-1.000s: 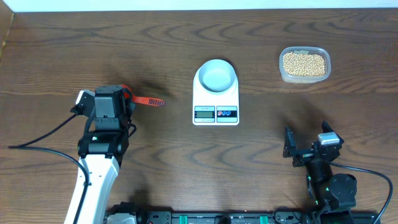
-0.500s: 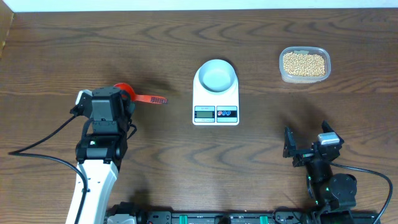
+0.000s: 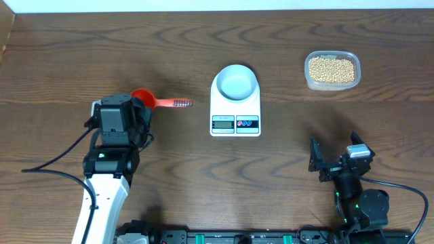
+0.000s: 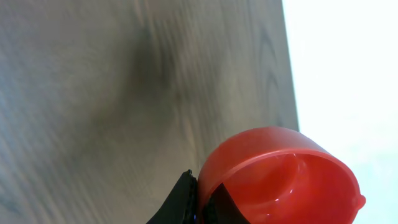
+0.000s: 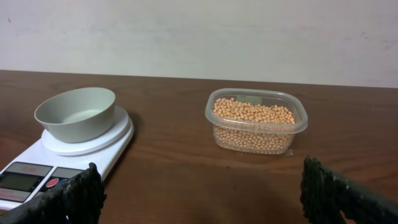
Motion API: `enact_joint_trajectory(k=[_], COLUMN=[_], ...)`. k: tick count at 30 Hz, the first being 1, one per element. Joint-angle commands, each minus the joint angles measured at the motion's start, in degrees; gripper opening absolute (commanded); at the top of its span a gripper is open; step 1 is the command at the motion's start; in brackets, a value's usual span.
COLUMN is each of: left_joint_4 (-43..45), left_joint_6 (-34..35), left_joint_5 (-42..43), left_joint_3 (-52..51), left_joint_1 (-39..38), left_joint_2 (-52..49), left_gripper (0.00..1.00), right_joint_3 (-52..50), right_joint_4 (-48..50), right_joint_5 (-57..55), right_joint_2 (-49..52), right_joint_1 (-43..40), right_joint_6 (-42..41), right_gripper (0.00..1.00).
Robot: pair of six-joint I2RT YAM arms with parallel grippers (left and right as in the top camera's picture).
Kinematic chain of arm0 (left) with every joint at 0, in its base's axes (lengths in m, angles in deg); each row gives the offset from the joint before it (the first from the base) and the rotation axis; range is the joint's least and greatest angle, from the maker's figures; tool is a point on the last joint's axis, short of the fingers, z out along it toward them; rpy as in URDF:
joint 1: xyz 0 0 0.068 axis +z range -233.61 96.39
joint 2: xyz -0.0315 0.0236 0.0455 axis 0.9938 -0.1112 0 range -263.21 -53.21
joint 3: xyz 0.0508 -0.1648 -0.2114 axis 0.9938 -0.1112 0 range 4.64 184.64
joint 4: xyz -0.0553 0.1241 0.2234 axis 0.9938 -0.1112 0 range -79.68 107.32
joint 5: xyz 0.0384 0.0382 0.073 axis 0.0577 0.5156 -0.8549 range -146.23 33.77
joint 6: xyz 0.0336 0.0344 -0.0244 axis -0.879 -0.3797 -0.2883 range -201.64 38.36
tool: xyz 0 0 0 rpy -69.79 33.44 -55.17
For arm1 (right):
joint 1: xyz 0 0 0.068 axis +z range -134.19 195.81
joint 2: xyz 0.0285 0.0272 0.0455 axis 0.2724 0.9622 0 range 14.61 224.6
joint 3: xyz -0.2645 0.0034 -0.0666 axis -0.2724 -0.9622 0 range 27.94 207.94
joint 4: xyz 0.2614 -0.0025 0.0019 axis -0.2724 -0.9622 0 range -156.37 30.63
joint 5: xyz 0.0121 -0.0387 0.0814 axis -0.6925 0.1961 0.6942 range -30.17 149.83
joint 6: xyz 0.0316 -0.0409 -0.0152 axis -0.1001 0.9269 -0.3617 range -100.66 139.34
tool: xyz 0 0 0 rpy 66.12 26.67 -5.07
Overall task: Scoop item into bowl and weigh 50g on scale
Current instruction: 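Carry the red scoop toward the scale with the left gripper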
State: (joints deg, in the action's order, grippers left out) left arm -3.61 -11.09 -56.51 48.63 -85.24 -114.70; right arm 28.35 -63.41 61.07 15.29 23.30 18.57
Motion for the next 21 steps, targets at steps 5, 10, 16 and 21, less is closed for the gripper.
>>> enact_joint_trajectory(k=[5, 10, 16, 21], left_joint_4=[4.9, 5.2, 5.2, 5.2], left_joint_6=[2.0, -0.2, -0.4, -0.3], left_joint_5=[0.7, -1.4, -5.4, -7.8], left_joint_3=[1.0, 1.0, 1.0, 1.0], left_joint_1=[-3.7, -4.5, -4.6, -4.6], left_joint_2=[0.5, 0.5, 0.5, 0.5], left_gripper=[0.07, 0.07, 0.07, 0.07], right_joint_3=[-0.1, -0.1, -0.1, -0.1], right_joint_4=[-0.2, -0.2, -0.2, -0.2], right_joint_5=[-0.7, -0.7, -0.7, -0.7], right_joint_2=[-0.4, -0.4, -0.4, -0.4], right_joint_1=[0.4, 0.4, 0.4, 0.4], right_joint_6=[0.6, 0.6, 0.6, 0.6], right_gripper=[0.99, 0.99, 0.99, 0.99])
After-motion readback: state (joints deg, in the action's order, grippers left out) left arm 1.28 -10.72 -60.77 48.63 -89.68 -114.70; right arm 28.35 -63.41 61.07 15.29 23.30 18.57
